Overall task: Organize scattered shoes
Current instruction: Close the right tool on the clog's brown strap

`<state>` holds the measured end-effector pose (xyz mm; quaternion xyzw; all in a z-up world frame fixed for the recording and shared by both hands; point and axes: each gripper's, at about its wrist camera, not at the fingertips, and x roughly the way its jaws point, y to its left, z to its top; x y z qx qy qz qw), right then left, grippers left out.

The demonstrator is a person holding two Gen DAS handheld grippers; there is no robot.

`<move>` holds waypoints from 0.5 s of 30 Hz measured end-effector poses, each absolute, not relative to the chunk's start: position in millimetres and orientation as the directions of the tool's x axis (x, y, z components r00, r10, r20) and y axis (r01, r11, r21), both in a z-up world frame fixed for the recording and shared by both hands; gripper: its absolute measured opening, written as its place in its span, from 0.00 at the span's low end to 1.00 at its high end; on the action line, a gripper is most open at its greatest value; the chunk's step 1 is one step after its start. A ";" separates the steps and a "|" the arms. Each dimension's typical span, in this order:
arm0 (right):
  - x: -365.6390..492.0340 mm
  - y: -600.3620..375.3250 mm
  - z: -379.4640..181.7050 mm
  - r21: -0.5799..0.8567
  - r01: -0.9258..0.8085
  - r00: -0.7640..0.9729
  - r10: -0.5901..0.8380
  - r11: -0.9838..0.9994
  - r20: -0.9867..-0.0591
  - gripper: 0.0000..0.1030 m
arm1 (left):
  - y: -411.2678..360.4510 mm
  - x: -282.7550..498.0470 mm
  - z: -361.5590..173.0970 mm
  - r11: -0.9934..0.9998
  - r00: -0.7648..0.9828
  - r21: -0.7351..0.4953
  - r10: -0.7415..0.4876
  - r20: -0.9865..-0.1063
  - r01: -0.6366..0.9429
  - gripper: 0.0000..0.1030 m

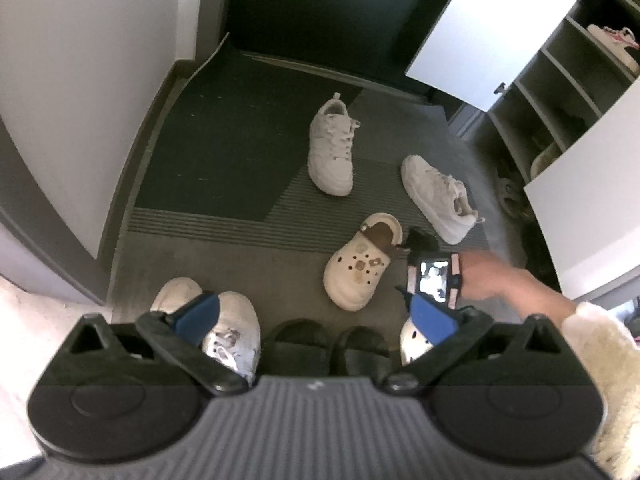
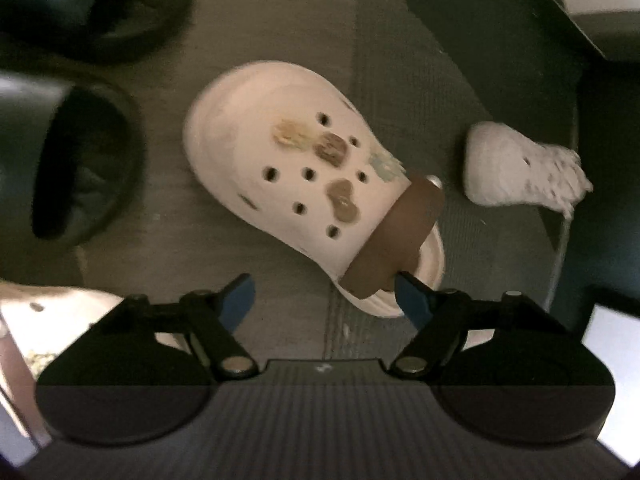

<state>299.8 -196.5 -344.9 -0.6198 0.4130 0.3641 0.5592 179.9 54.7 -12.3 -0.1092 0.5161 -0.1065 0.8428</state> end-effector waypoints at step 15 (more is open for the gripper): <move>285.9 -197.2 -339.1 -0.440 -0.898 0.440 -0.061 -0.029 -0.896 0.73 | 44.4 159.0 1.0 0.930 0.427 -0.358 -0.360 -0.829 0.087 1.00</move>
